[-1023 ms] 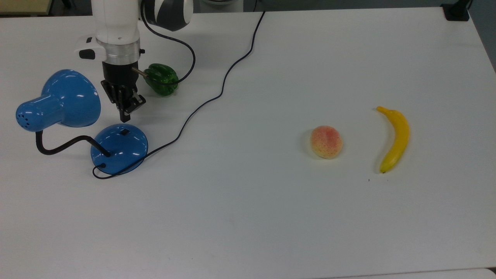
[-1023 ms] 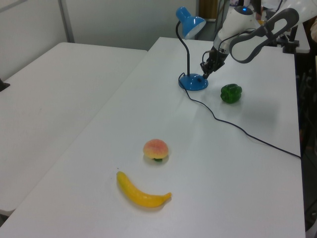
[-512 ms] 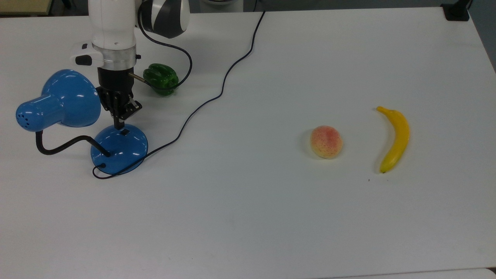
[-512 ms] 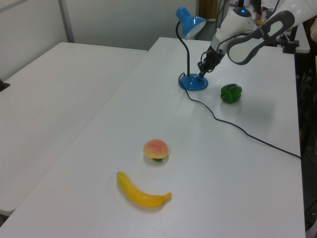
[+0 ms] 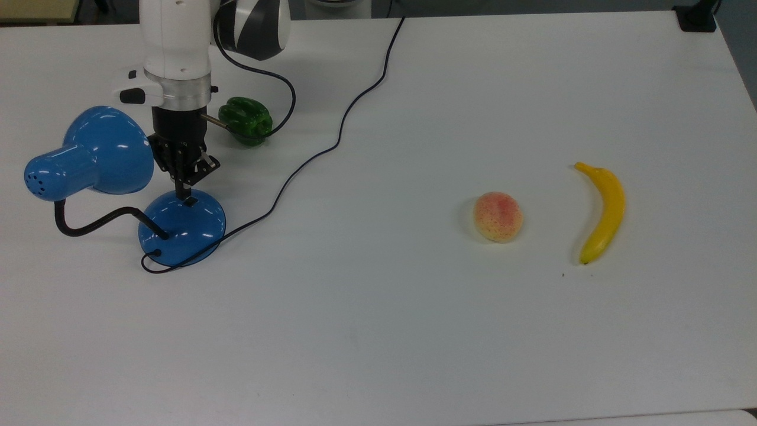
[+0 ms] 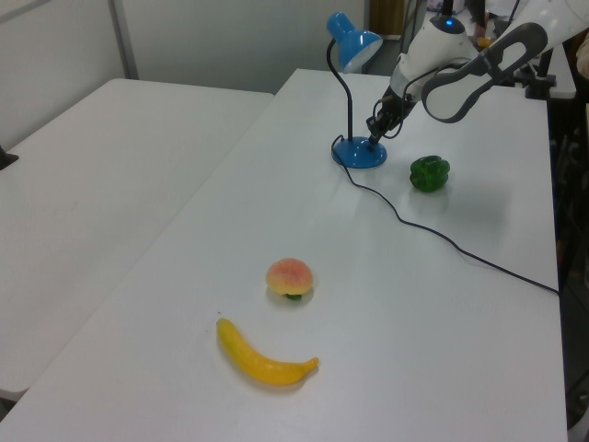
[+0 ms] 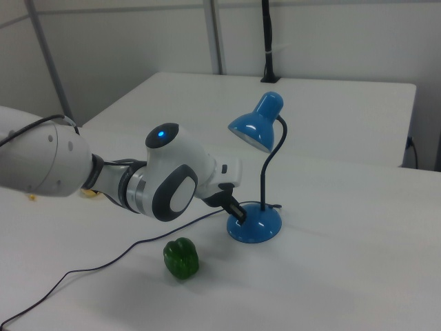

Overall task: Turn on desk lamp
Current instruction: 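Press the switch on the lamp base with the gripper fingers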

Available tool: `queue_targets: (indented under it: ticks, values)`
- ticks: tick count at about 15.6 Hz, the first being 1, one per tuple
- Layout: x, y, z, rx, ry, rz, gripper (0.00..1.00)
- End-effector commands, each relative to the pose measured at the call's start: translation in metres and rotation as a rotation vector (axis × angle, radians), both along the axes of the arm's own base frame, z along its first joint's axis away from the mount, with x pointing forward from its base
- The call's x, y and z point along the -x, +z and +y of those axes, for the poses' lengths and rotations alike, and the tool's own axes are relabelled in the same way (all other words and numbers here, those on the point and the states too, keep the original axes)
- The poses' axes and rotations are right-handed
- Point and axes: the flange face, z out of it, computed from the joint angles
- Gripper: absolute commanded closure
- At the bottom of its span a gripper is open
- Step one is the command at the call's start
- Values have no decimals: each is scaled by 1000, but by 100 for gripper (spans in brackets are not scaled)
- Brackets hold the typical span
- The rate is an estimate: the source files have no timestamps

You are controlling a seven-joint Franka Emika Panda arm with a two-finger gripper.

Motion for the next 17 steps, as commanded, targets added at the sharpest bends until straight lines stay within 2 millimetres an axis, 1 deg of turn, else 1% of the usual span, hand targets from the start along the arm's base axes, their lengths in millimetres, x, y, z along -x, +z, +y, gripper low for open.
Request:
queue_targets:
  ticks: [1, 3, 10, 17]
  values:
    - [-3, -1, 2, 25, 35, -29, 100]
    - [-4, -6, 3, 24, 39, -38, 100]
    - [-5, -10, 4, 31, 49, -38, 100]
    - [-6, -21, 4, 47, 71, -26, 100]
